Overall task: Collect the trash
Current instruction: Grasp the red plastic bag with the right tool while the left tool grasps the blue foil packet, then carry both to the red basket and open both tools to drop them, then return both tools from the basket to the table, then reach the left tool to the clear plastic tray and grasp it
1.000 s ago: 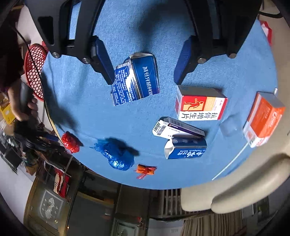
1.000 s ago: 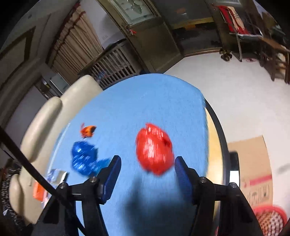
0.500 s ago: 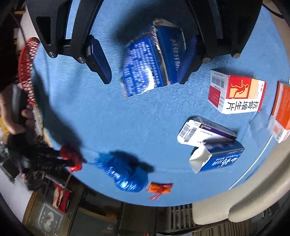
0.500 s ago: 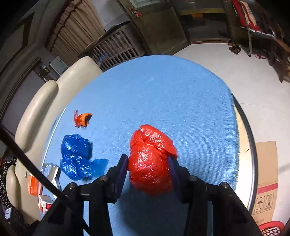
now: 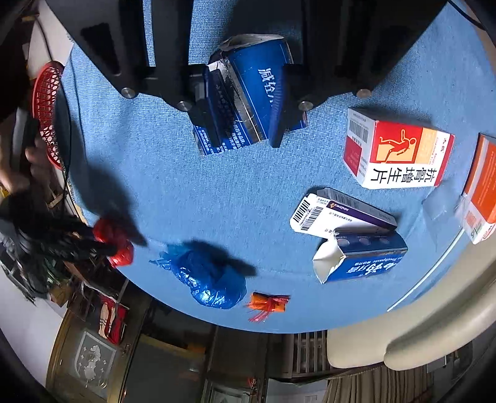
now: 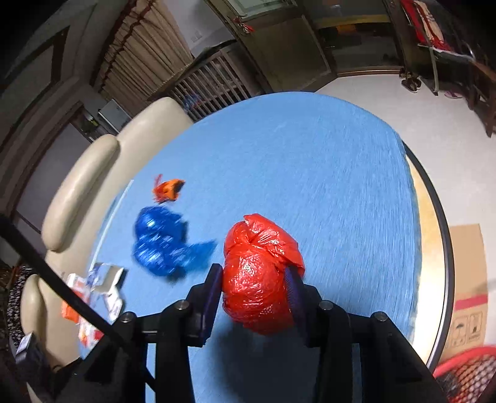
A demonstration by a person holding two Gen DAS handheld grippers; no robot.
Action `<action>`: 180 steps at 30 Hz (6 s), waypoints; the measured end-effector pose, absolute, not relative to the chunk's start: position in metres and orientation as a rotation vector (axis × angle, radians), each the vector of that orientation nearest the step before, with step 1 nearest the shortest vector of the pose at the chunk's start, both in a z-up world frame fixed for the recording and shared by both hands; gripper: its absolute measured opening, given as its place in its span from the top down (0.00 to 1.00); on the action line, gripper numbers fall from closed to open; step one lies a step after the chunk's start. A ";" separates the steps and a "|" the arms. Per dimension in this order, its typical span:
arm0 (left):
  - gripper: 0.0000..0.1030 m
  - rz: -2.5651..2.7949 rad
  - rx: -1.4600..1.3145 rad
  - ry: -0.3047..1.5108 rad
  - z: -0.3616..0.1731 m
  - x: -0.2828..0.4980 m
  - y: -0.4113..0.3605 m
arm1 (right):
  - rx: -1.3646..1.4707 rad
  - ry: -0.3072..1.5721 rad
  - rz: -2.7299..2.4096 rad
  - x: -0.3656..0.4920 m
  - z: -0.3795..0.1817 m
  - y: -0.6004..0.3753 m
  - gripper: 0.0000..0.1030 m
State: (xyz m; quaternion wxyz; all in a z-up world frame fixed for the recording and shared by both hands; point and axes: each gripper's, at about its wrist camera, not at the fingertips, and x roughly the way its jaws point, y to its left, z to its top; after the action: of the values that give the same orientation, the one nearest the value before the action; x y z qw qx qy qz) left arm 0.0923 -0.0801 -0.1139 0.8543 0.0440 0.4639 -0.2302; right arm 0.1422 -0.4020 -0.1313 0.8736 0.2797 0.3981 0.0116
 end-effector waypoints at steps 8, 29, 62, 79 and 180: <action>0.25 -0.609 0.140 0.944 -0.094 0.076 -0.067 | 0.648 0.829 0.126 0.089 -0.127 -0.380 0.58; 0.24 -1.087 0.797 0.933 -0.122 0.071 -0.105 | 0.855 0.823 0.147 -0.026 -0.136 -0.378 0.58; 0.27 -0.951 0.369 0.905 -0.085 0.006 -0.211 | 0.920 0.687 -0.114 -0.162 -0.143 -0.479 0.58; 0.25 -1.109 0.530 0.902 -0.081 -0.064 -0.339 | 1.054 0.639 -0.213 -0.229 -0.170 -0.528 0.55; 0.25 -0.350 0.287 0.807 -0.059 0.106 0.069 | 0.625 0.888 0.355 0.024 -0.109 -0.222 0.33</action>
State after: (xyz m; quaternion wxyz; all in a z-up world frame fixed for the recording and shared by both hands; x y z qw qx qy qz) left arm 0.1058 0.0693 -0.0593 0.8949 0.1384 0.3894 -0.1686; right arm 0.0238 -0.2221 -0.1090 0.8413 0.2959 0.4201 0.1680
